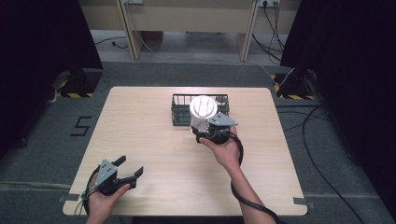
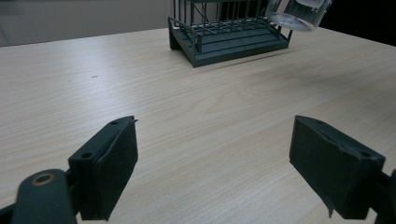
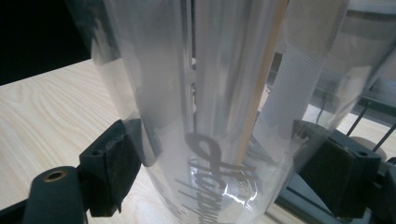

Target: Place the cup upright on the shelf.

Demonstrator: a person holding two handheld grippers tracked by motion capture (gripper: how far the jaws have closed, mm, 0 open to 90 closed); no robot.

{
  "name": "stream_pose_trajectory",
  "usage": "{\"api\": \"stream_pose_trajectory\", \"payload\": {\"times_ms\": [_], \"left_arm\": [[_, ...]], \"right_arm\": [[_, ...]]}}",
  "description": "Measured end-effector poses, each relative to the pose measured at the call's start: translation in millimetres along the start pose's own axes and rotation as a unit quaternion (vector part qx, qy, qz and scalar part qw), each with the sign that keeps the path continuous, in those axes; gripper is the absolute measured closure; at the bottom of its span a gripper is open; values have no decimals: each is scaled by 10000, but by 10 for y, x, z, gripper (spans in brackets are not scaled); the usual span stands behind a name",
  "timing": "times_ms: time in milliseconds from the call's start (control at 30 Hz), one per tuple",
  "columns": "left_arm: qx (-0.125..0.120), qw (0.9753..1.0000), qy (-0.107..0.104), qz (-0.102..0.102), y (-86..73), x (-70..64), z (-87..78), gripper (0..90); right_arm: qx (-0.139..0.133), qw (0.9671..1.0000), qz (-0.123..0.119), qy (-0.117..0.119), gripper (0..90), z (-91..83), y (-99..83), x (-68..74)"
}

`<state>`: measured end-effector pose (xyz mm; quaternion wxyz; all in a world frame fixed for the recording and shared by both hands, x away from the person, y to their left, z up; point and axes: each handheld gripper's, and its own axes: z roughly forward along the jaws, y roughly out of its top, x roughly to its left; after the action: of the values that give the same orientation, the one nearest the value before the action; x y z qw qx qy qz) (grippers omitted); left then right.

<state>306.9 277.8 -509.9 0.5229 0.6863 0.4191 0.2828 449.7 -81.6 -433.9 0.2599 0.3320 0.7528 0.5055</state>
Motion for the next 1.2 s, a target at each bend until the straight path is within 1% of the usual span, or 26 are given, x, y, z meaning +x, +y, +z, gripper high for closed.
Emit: {"api": "stream_pose_trajectory", "payload": {"times_ms": [300,467,833,1000,1100,1200], "left_arm": [[14,10000,-2,-13,-3,4,1,149],[5,10000,-10,-27,-2,7,-2,149],[-16,10000,-4,-50,-1,8,-5,150],[-9,10000,-3,-48,-2,12,-5,150],[4,10000,1,-55,-2,16,-8,150],[-7,10000,3,-60,-4,20,-7,150]], "right_arm": [[-12,10000,59,-60,190,20,118,-93],[-7,9998,112,-149,190,26,177,-165],[14,9994,141,-306,190,36,298,-288],[12,9992,170,-354,190,48,323,-336],[44,9991,200,-383,190,64,340,-389],[43,9990,207,-406,190,72,351,-406]]}}
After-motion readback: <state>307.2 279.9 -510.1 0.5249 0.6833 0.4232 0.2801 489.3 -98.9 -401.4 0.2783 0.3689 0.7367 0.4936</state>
